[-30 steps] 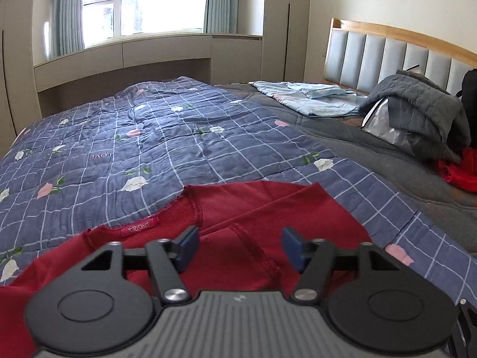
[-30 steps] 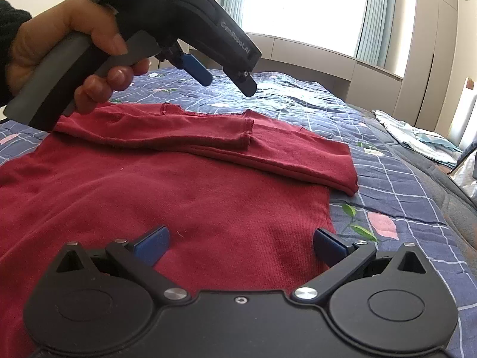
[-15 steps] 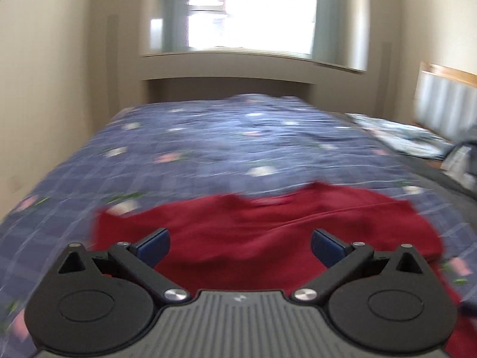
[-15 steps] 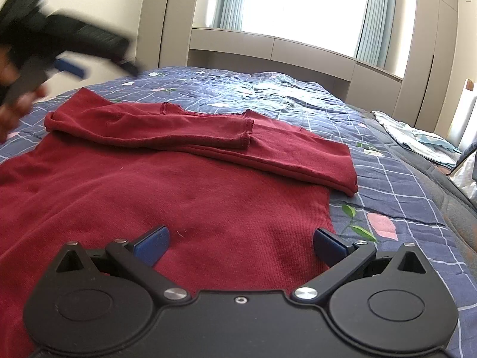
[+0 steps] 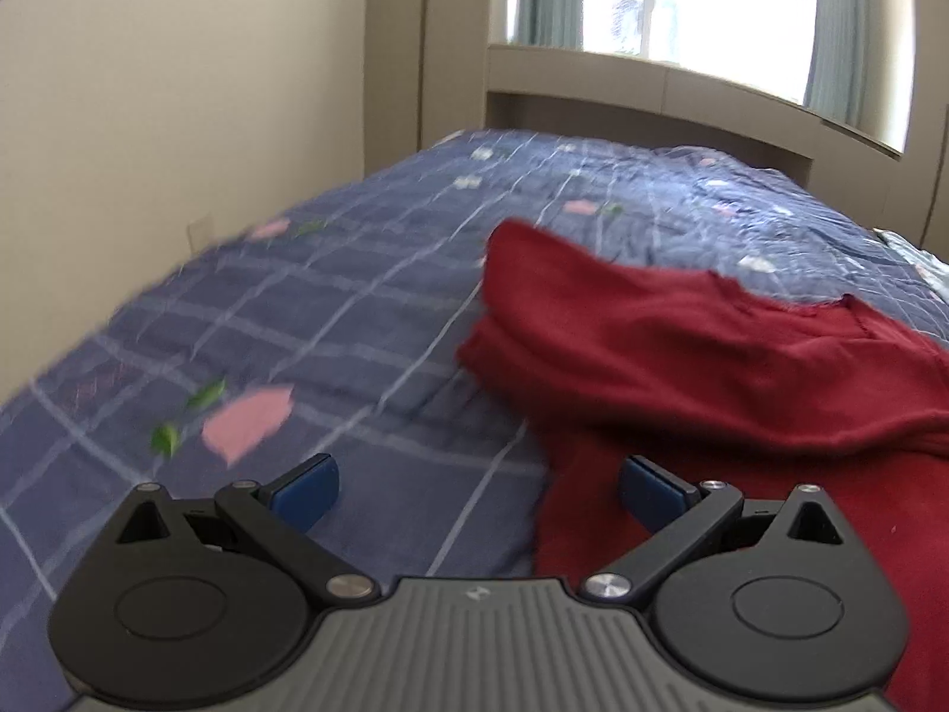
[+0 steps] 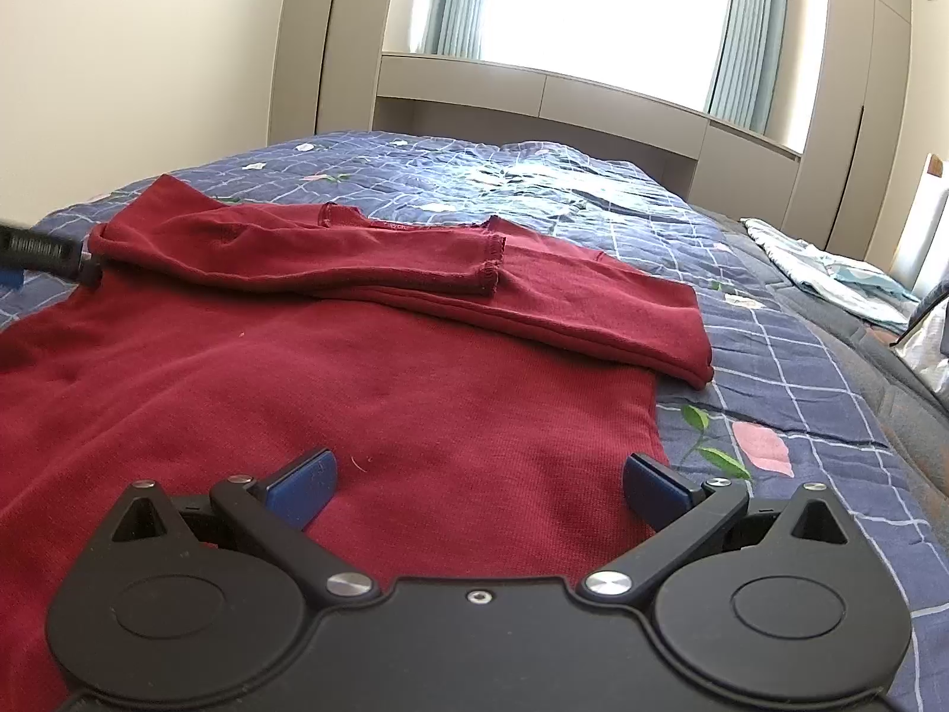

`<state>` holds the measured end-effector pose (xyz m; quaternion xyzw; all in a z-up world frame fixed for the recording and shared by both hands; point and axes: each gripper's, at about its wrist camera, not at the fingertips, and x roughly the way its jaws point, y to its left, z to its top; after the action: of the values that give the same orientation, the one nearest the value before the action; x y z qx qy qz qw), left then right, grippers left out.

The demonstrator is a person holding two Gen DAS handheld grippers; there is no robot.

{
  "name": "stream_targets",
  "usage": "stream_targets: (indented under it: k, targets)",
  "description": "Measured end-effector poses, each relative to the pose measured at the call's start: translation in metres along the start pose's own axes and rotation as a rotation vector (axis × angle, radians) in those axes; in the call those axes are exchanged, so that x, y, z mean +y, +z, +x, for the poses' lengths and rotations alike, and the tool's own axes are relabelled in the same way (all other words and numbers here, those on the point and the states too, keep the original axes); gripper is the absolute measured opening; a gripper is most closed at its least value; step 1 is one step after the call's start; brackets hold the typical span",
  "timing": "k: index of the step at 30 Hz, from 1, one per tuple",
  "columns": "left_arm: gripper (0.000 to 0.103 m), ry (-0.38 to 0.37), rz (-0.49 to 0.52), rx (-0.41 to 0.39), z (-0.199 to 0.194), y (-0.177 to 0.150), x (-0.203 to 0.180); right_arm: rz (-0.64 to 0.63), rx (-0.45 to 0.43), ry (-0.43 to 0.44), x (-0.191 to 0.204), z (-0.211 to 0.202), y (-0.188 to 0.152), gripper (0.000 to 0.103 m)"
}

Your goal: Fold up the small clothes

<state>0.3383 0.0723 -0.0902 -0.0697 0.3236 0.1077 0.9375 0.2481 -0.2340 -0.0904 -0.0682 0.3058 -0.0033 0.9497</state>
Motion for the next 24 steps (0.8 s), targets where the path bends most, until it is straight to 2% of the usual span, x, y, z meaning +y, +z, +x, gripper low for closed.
stream_targets:
  k: [3, 5, 6, 10, 12, 16, 18, 21, 23, 24]
  targets:
    - [0.103, -0.02, -0.06, 0.022, 0.003, -0.001, 0.011, 0.048, 0.009, 0.06, -0.011, 0.001, 0.005, 0.103]
    - [0.103, -0.015, -0.065, 0.009, 0.002, -0.004, 0.011, 0.09, 0.009, 0.136, -0.022, 0.002, 0.01, 0.103]
    - [0.103, -0.01, -0.061, 0.005, 0.002, -0.005, 0.011, 0.099, 0.01, 0.146, -0.024, 0.004, 0.015, 0.103]
    - [0.103, 0.018, -0.032, 0.016, 0.003, -0.006, 0.004, 0.014, -0.011, 0.092, -0.024, 0.021, 0.048, 0.103]
    - [0.103, 0.025, -0.023, 0.017, 0.003, -0.006, 0.002, -0.011, -0.012, 0.1, -0.021, 0.039, 0.07, 0.102]
    - [0.103, 0.024, -0.023, 0.02, 0.003, -0.005, 0.001, 0.103, 0.001, 0.153, -0.026, 0.088, 0.098, 0.1]
    - [0.103, 0.025, -0.021, 0.021, 0.004, -0.005, 0.001, 0.17, 0.03, 0.148, -0.028, 0.112, 0.107, 0.09]
    - [0.103, 0.026, -0.019, 0.022, 0.004, -0.006, 0.001, 0.245, 0.057, 0.115, -0.03, 0.136, 0.115, 0.068]
    - [0.103, 0.027, -0.017, 0.022, 0.004, -0.006, 0.001, 0.246, 0.059, 0.076, -0.028, 0.141, 0.118, 0.043]
    - [0.103, 0.028, -0.016, 0.021, 0.004, -0.006, 0.0, 0.236, 0.051, 0.077, -0.026, 0.141, 0.119, 0.039]
